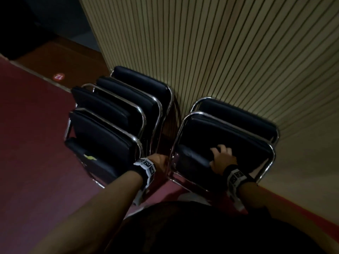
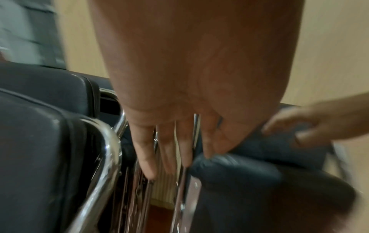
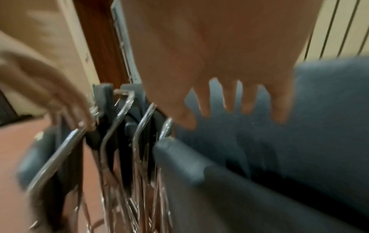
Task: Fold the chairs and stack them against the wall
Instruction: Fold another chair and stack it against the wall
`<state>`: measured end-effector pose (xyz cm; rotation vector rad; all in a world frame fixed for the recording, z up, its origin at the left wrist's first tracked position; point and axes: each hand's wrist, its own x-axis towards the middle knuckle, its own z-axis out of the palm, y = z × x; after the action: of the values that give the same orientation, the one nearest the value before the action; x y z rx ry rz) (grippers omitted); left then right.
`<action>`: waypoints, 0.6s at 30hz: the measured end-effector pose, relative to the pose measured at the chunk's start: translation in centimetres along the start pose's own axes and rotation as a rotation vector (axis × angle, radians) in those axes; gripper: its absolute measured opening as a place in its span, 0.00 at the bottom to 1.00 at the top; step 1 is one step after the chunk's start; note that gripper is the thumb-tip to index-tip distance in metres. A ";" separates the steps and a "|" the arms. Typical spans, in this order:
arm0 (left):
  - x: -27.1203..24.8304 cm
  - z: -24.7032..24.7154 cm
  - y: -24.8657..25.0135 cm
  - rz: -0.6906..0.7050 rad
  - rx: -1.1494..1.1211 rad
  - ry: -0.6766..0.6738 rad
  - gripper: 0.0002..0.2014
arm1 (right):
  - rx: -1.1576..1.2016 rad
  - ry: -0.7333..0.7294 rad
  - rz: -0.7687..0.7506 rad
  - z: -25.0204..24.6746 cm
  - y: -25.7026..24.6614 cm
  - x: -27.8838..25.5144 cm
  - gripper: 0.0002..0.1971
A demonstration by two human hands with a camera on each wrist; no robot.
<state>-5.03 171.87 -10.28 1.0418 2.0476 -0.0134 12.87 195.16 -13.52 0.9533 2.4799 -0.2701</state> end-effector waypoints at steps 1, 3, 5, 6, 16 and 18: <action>0.7 -1.0 0.5 -0.024 -0.030 0.031 0.19 | 0.013 -0.010 -0.019 -1.2 0.4 2.0 0.32; 2.0 -1.9 1.2 -0.021 -0.028 0.056 0.18 | 0.031 0.064 0.005 -3.2 1.4 4.2 0.32; 3.5 -0.7 2.5 -0.067 -0.044 0.046 0.19 | 0.001 0.074 -0.043 -3.9 3.0 6.8 0.31; 3.6 0.1 2.6 -0.097 -0.027 0.021 0.19 | -0.044 0.047 -0.043 -3.4 2.9 6.3 0.31; 3.1 -0.1 6.2 -0.213 -0.255 0.052 0.18 | -0.091 -0.110 -0.482 -4.5 -2.8 6.8 0.20; 1.4 0.4 5.4 -0.258 -0.290 0.056 0.18 | -0.078 -0.160 -0.565 -4.8 -5.2 6.5 0.18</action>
<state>-1.56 176.21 -9.69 0.6030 2.1442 0.1763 3.46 196.69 -12.43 0.1713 2.5353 -0.4066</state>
